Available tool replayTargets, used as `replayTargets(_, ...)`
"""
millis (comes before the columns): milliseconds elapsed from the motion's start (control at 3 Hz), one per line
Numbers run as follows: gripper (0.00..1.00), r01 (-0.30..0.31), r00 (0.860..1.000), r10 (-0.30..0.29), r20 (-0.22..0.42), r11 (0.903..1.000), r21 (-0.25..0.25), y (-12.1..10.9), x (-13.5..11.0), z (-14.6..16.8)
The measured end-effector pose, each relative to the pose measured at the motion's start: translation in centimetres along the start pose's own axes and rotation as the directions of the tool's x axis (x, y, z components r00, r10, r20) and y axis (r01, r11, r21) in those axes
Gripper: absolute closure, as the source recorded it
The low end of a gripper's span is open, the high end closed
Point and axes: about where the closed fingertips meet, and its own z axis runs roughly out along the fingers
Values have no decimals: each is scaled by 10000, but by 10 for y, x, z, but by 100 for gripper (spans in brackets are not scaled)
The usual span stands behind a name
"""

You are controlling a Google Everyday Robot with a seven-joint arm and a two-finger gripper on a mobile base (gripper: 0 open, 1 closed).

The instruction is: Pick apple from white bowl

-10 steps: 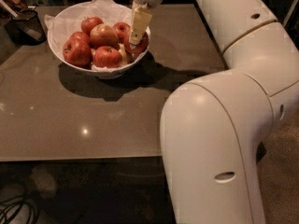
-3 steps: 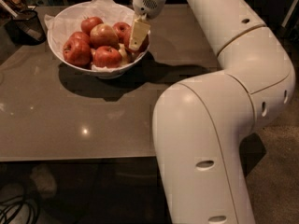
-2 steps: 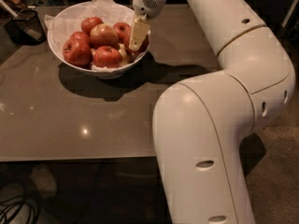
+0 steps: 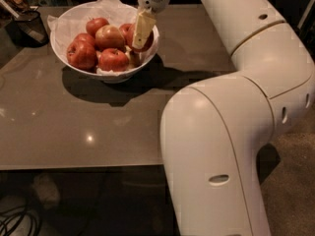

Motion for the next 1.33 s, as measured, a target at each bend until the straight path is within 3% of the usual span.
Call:
replayTargets(667,100,361,9993,-366,82,9981,508,5,-18,-40)
replayTargets(1333,100,1500,9877,-1525,337,9864,678,37,-58,-77)
